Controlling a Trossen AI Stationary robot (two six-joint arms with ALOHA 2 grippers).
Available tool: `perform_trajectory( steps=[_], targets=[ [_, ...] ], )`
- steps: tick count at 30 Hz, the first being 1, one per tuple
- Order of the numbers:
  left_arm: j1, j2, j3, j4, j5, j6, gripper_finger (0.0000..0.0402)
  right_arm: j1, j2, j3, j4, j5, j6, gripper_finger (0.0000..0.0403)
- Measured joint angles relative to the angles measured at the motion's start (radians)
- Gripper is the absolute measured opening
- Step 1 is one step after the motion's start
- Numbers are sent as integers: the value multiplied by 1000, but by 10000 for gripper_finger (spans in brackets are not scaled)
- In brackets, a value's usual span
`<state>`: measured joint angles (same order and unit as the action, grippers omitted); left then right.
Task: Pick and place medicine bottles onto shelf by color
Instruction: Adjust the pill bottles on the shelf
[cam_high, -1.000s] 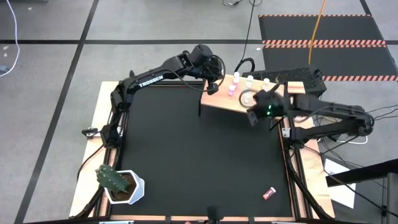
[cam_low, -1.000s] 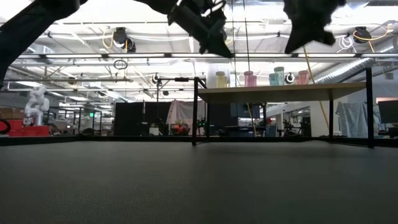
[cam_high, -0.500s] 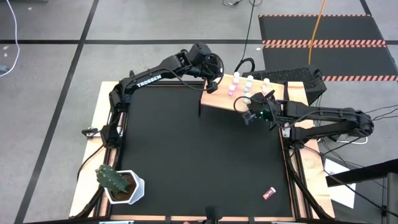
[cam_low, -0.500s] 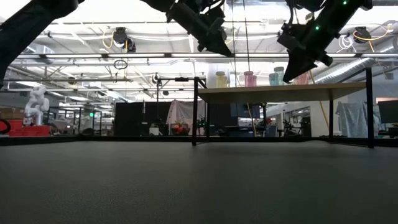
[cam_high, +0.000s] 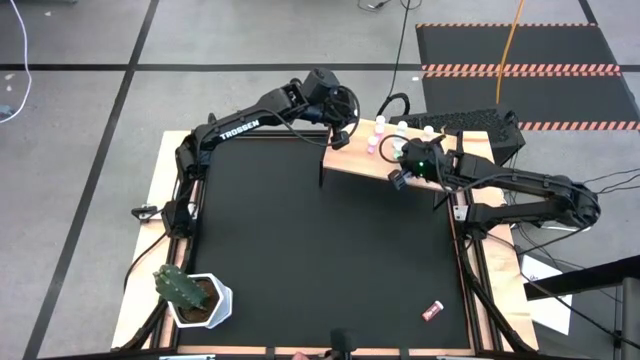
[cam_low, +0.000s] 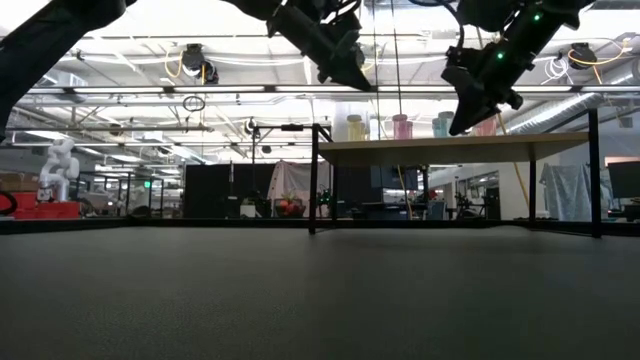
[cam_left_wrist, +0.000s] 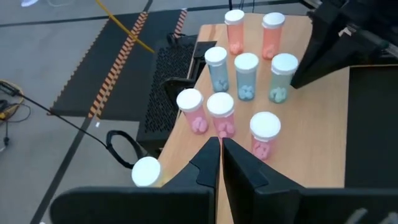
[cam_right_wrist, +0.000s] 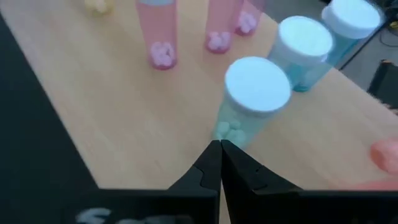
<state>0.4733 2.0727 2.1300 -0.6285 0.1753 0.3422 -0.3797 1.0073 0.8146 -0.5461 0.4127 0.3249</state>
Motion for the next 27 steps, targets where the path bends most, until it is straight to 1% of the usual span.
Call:
perform_trajectory(
  steps=[6,9,14,17,20,27],
  targets=[
    [3,0,0,-3,0,31,21,-5,0,0,13,-94,-1,0],
    [3,0,0,-4,0,51,21,11,-6,0,25,-118,6,0],
    [1,33,-1,1,1,76,21,39,-40,35,26,-71,14,0],
    [-3,42,-2,15,5,76,21,41,-69,81,26,-47,4,0],
    [-5,51,0,59,9,78,21,39,-82,140,24,-46,-9,0],
    [-11,80,-1,64,8,112,21,18,-33,262,19,-48,-61,0]
  ],
)
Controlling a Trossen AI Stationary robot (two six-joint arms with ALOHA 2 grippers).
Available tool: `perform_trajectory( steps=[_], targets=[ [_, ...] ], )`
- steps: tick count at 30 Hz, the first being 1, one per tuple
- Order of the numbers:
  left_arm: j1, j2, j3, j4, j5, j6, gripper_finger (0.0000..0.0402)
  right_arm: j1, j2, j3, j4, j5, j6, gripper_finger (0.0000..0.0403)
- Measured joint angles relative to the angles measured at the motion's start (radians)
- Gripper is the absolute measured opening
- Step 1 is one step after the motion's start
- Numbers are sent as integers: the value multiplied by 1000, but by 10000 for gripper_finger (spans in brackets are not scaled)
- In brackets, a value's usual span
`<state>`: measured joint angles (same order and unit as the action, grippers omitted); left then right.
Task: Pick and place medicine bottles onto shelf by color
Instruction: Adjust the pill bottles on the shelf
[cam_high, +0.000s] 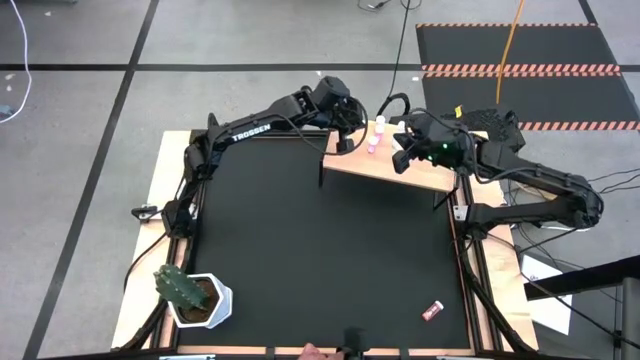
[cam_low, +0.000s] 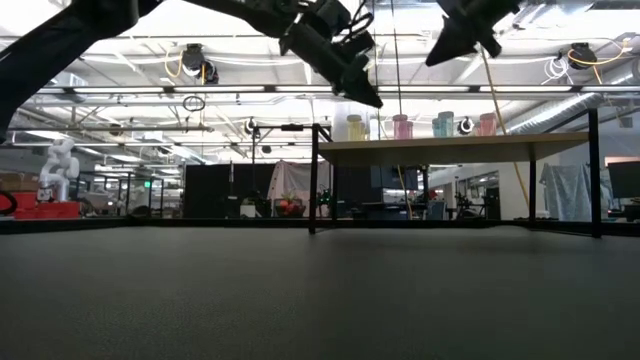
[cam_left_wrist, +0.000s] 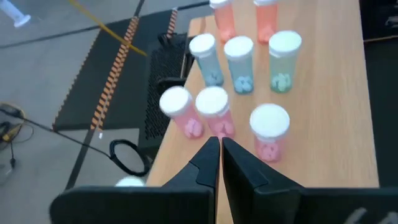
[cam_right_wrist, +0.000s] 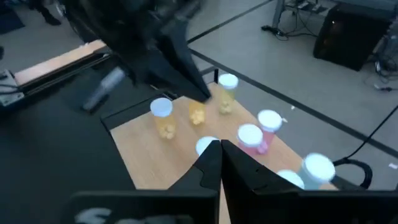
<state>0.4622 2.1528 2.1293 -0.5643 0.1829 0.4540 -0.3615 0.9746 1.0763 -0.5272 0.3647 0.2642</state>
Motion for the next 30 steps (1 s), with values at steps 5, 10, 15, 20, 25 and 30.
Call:
perform_trajectory(
  steps=[5,10,15,20,25,30],
  targets=[
    [-9,30,-2,5,0,0,21,4,71,55,0,-3,-49,0],
    [-24,34,-1,11,-4,9,21,13,118,88,-2,-4,-85,0],
    [-39,40,-1,6,-6,12,21,13,117,94,-2,-11,-97,0],
    [-52,40,0,13,-9,23,21,13,110,94,-2,-27,-101,0],
    [-55,41,0,16,-12,19,21,13,109,94,-2,-28,-101,0],
    [-55,49,0,13,-36,9,21,16,109,94,-2,-29,-101,0]
  ],
)
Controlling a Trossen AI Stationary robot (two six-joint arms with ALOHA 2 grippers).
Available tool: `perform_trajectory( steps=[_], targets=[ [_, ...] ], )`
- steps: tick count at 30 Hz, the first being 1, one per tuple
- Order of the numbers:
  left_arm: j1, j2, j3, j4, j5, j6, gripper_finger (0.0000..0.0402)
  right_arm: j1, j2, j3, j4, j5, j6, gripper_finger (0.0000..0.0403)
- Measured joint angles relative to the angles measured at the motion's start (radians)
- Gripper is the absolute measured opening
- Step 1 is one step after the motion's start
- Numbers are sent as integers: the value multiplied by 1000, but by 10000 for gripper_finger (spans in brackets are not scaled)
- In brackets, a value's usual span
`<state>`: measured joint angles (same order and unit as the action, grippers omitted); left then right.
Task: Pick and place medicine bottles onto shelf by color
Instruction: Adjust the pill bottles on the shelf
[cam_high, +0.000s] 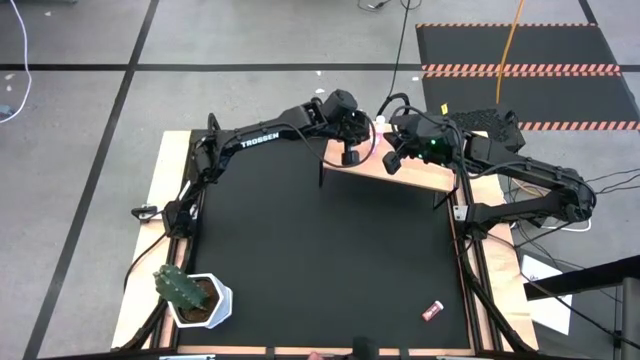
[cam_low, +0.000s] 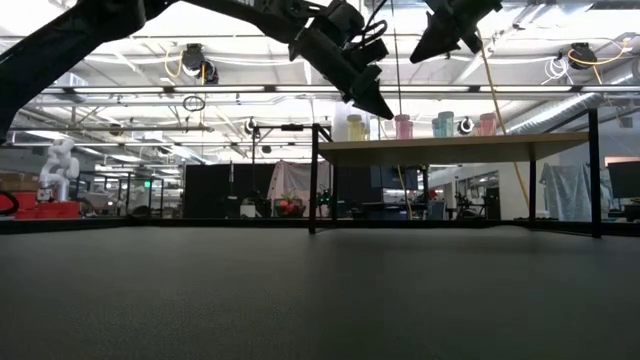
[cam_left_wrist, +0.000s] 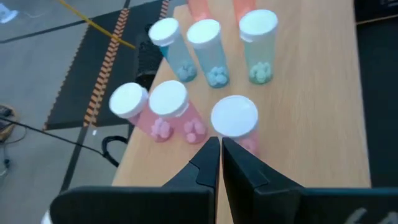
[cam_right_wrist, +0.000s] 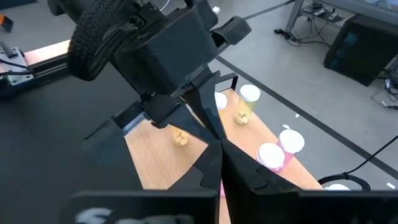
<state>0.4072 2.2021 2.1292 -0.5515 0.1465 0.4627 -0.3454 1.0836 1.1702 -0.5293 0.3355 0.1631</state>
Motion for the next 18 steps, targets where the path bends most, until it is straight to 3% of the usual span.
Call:
perform_trajectory(
  steps=[5,18],
  targets=[
    [2,0,0,24,-77,0,21,1,0,0,-1,0,3,0],
    [-1,0,0,31,-17,6,21,0,0,0,-2,0,1,0]
  ],
)
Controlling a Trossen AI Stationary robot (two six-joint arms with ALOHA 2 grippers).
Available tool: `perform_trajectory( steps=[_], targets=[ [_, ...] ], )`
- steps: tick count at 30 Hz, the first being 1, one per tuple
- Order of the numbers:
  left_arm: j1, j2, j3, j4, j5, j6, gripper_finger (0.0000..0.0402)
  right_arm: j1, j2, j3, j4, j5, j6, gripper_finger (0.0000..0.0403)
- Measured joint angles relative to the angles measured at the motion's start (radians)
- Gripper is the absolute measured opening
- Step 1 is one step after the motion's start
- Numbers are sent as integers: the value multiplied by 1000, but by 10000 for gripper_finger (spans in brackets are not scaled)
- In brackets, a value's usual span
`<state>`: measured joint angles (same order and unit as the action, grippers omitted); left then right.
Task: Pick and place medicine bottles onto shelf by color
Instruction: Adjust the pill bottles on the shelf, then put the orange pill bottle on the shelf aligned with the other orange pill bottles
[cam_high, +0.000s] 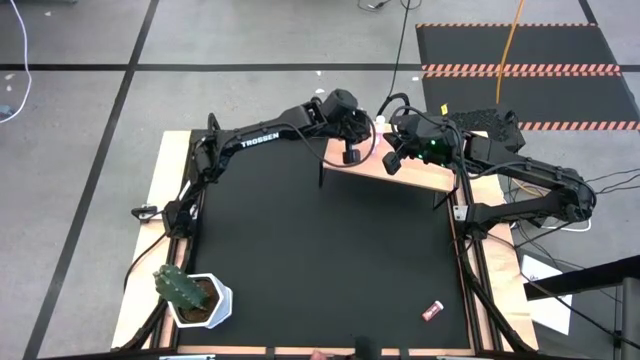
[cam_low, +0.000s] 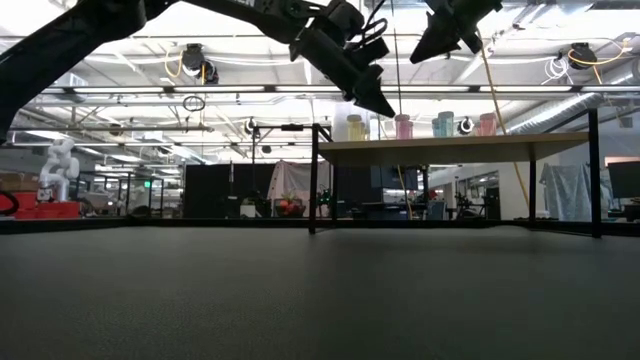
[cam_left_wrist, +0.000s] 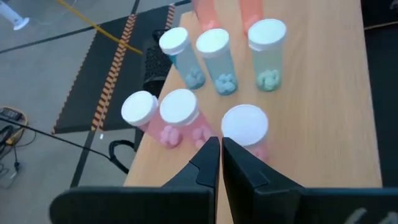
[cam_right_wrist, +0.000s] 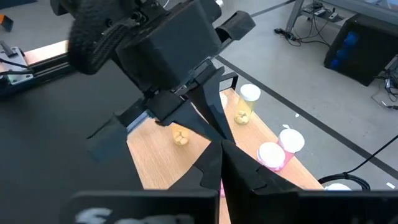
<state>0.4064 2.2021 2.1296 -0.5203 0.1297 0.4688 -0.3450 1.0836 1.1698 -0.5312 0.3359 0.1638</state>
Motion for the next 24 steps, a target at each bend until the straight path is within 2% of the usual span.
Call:
perform_trajectory(
  steps=[24],
  targets=[
    [-23,-14,0,25,-21,-12,21,0,-23,-1,3,2,7,0]
  ],
)
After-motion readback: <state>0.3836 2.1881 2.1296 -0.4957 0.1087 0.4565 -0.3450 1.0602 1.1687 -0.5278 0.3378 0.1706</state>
